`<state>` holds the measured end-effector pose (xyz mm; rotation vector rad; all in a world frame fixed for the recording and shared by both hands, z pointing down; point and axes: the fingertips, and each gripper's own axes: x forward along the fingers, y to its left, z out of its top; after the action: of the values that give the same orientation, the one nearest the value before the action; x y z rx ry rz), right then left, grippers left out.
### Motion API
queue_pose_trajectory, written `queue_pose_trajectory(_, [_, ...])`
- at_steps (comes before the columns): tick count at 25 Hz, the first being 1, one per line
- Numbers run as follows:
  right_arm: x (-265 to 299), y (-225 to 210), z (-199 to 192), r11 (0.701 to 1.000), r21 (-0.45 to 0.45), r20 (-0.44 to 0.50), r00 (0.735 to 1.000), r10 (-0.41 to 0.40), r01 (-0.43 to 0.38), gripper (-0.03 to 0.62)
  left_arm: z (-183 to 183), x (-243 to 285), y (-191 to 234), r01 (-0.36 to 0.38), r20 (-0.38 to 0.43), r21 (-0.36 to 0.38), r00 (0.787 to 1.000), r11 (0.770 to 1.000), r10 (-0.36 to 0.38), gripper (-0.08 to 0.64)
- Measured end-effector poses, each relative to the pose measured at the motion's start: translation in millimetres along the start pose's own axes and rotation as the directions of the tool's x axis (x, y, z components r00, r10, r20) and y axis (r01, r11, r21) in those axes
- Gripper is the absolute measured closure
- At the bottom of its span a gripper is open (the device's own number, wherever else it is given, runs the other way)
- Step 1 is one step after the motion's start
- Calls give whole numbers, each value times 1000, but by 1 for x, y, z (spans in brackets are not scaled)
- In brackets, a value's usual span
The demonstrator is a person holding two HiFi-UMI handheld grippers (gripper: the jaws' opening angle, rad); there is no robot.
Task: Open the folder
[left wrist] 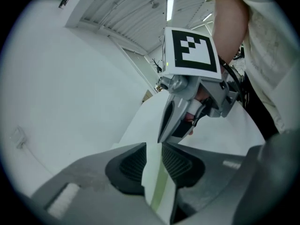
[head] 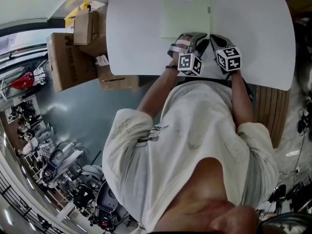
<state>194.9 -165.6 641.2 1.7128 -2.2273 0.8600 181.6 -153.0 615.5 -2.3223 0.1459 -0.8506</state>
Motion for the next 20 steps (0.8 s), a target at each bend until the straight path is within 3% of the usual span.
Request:
queue_pose_trajectory(6, [3,0,-1,1000,-28,-28,1000,-12,11,591,6,-7,5,-66,30,68,998,995,64,528])
queue_pose_trajectory(20, [2,2,0,996,-88,-61,998,-34,28,591,17,-24,30,-159,48,-57,986,986,162,555])
